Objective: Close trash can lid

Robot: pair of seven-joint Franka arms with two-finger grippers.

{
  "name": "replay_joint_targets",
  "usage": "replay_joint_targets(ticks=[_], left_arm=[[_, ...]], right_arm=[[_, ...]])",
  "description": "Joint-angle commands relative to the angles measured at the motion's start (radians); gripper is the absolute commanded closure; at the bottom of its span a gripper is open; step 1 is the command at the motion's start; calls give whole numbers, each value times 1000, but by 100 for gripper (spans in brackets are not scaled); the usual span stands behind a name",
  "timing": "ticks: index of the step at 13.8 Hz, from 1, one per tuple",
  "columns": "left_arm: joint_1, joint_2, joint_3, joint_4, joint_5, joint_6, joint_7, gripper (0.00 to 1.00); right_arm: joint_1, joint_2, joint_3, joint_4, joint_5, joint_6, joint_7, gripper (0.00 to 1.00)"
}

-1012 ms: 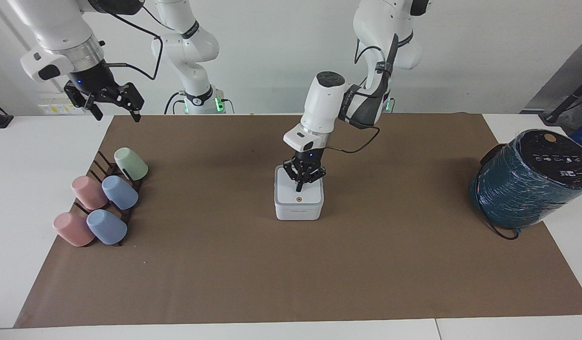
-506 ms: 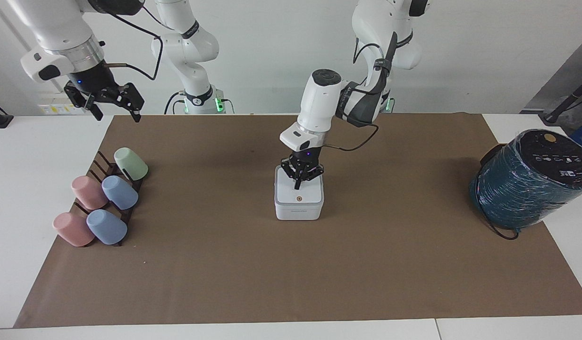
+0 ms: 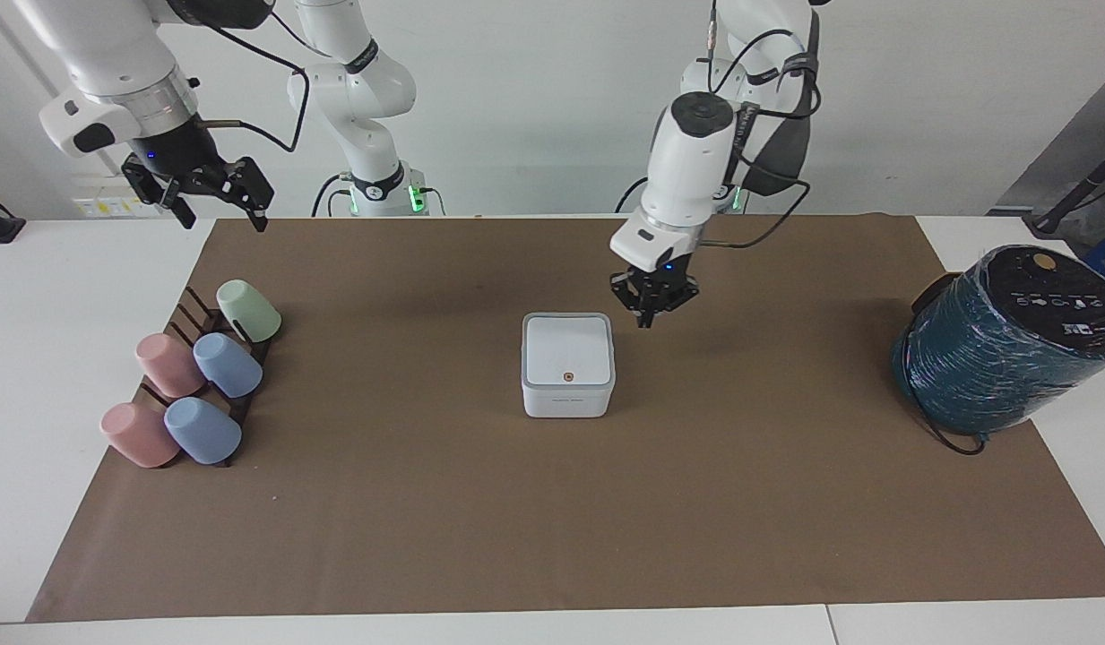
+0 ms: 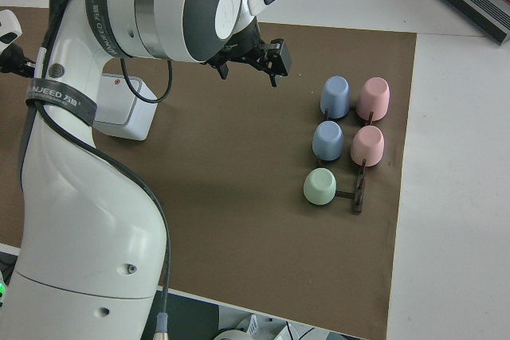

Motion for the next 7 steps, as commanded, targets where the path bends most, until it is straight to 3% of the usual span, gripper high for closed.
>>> replay_joint_targets(ticks=[1,7], left_arm=[[90,-45,-9,-34,10,-42,104,0],[253,-70,-9,24,18,-87,155,0]], right_arm=[[2,-32,-2,-33,16,0,6,0],[5,-35,-2,-46,16,13,8,0]])
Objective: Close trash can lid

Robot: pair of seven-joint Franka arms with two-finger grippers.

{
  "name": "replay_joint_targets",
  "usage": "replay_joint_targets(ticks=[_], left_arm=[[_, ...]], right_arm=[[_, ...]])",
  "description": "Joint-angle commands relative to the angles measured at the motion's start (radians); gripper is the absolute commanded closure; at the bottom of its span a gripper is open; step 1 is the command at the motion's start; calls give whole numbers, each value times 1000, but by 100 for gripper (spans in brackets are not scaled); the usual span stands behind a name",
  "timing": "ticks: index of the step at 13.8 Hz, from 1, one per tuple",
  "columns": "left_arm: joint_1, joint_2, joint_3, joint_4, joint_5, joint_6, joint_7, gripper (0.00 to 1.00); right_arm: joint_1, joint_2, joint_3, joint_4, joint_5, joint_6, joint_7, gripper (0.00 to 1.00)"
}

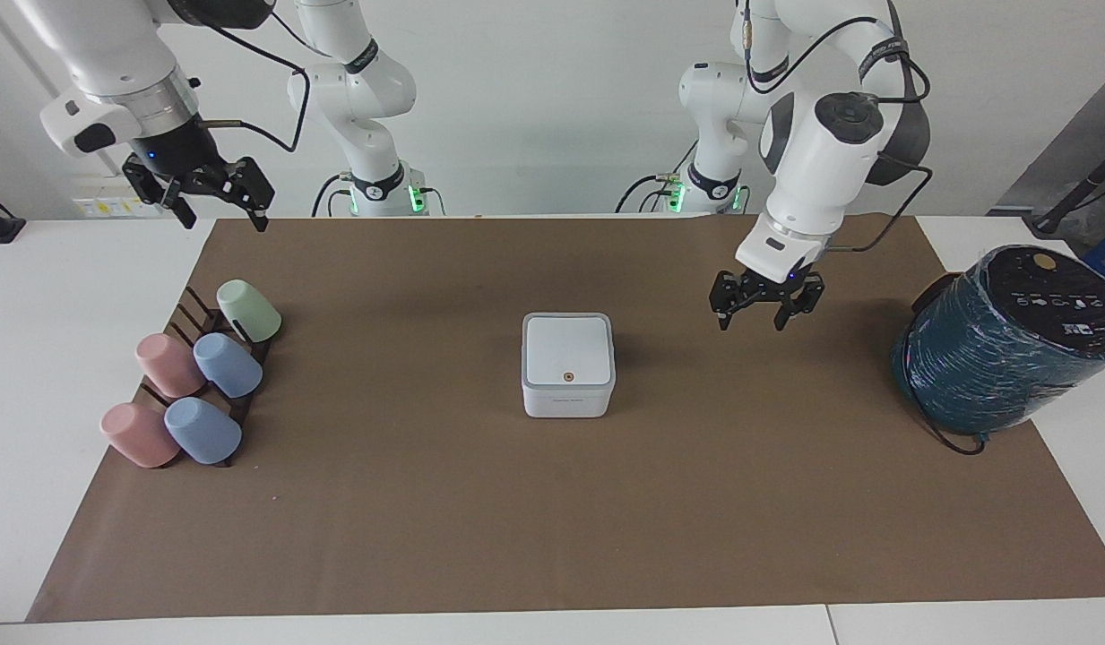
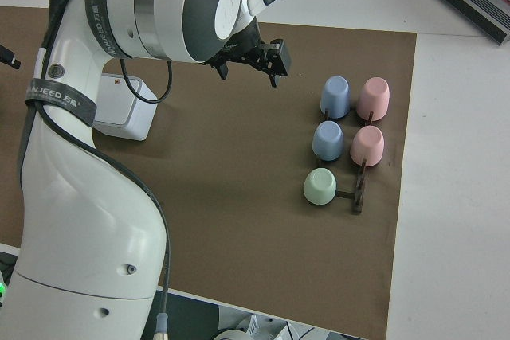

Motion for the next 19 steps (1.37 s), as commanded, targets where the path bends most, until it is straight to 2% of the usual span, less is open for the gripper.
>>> replay_joint_targets(ticks=[1,8,11,13,16,19], left_arm=[[76,-32,-10,33,17,-49,70,0],[211,-32,-4,239,19,-281,237,0],[240,-29,-4,257,22,-298,278,0],[245,-23,-9,317,19,-318,278,0],[233,-58,-10,247,17,-317,273,0],[242,-62,-18,233,17,-320,265,0]], right_arm=[[4,-34,-2,-43,16,11,8,0],[3,-42,-2,-57,16,9,8,0],[1,-42,-2,-57,16,8,6,0],[-1,-42,-2,-57,16,8,6,0],[-1,-42,-2,-57,16,8,6,0],[-1,-42,-2,-57,16,8,6,0]])
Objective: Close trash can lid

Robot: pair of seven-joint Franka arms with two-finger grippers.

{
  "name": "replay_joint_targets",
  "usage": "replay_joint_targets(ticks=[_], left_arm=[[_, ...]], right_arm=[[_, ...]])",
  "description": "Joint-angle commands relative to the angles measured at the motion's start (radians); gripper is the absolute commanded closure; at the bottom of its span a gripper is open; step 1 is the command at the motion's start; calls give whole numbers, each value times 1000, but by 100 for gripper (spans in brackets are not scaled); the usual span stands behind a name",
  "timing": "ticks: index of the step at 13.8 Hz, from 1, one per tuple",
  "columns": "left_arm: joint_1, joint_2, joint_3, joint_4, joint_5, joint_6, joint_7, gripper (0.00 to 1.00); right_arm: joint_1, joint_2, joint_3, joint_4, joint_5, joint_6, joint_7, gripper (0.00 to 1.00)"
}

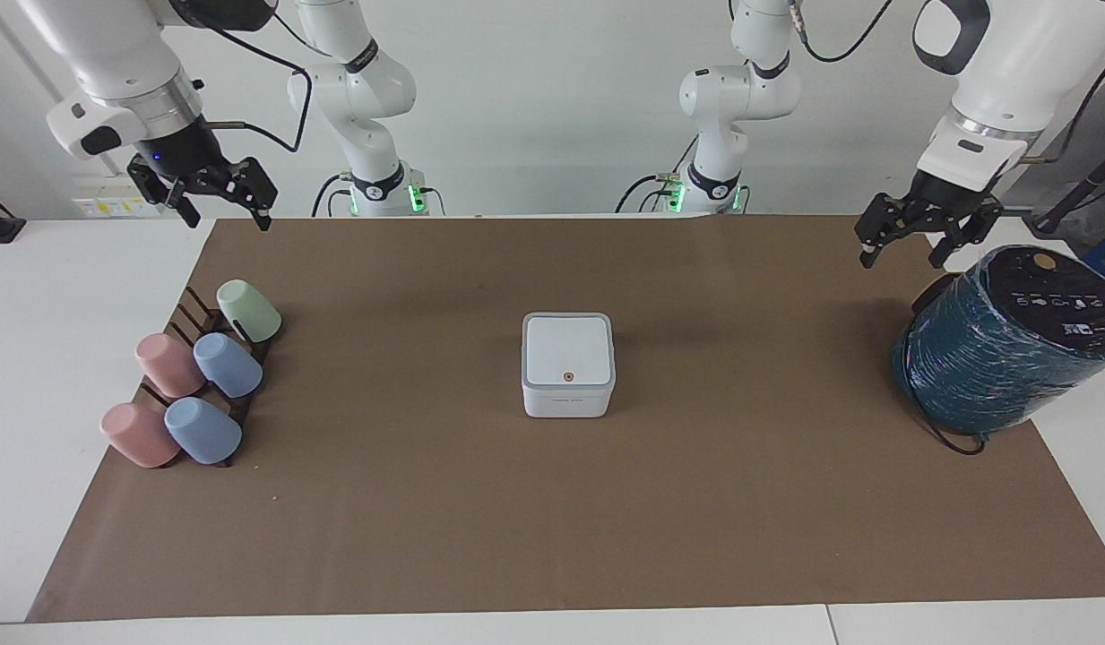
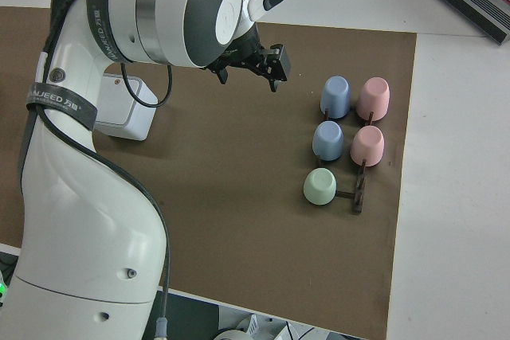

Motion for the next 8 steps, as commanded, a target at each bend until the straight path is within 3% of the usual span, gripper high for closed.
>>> replay_joint_targets(ticks=[1,4,8], left_arm=[[16,-34,7,-32,15,-22,3,0],[28,-43,7,-35,15,-116,-2,0],[28,-44,7,-43,15,-57,-2,0]], right_arm=[[-1,-28,-2,-32,16,8,6,0],[-1,-28,-2,-32,16,8,5,0],[-1,-28,-2,-32,16,8,5,0]])
